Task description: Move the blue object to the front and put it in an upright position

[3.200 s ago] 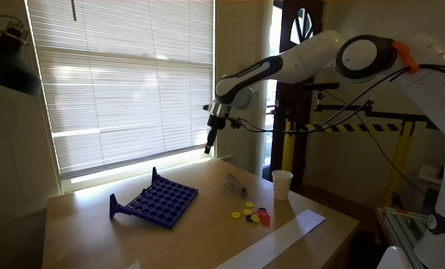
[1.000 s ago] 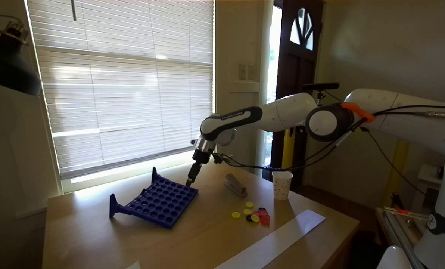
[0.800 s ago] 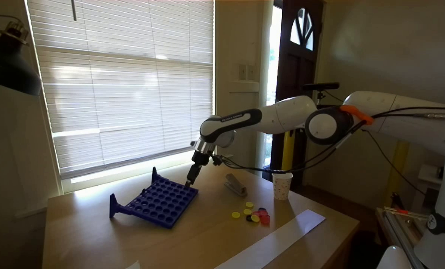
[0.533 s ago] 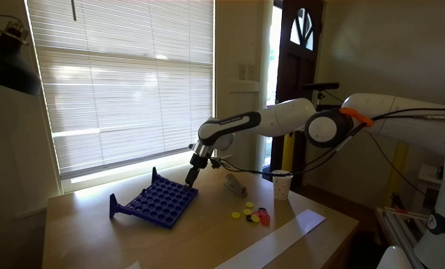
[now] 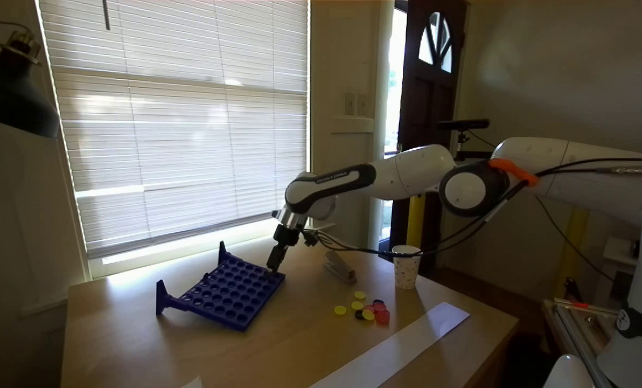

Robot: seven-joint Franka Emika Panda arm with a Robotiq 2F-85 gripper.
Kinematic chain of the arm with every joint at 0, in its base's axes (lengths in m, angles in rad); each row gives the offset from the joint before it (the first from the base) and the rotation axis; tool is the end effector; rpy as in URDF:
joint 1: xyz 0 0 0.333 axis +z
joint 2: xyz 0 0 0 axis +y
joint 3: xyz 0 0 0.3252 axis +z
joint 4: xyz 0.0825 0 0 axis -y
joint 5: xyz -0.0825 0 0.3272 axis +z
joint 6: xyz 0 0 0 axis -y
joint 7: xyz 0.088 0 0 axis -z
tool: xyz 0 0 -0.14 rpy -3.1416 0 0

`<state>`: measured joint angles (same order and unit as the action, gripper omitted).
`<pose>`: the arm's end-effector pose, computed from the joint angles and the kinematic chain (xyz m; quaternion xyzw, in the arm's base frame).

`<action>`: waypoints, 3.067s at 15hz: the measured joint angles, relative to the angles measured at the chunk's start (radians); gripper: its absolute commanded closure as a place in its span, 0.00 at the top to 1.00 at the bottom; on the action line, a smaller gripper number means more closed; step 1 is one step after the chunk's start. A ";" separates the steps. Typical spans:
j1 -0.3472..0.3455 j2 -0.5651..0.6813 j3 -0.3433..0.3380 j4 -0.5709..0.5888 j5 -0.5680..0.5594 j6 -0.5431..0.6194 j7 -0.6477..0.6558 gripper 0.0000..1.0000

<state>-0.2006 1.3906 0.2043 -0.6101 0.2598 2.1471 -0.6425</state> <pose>0.7749 -0.0687 0.1358 -0.9611 -0.1633 -0.1455 0.1686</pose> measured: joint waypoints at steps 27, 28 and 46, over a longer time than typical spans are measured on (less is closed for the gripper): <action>0.114 -0.022 -0.188 0.051 -0.078 -0.050 0.032 0.01; 0.117 -0.025 -0.200 0.051 -0.081 -0.065 0.033 0.01; 0.172 -0.102 -0.293 0.051 -0.113 -0.335 0.033 0.58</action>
<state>-0.0287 1.2883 -0.0889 -0.5591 0.1465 1.8119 -0.6093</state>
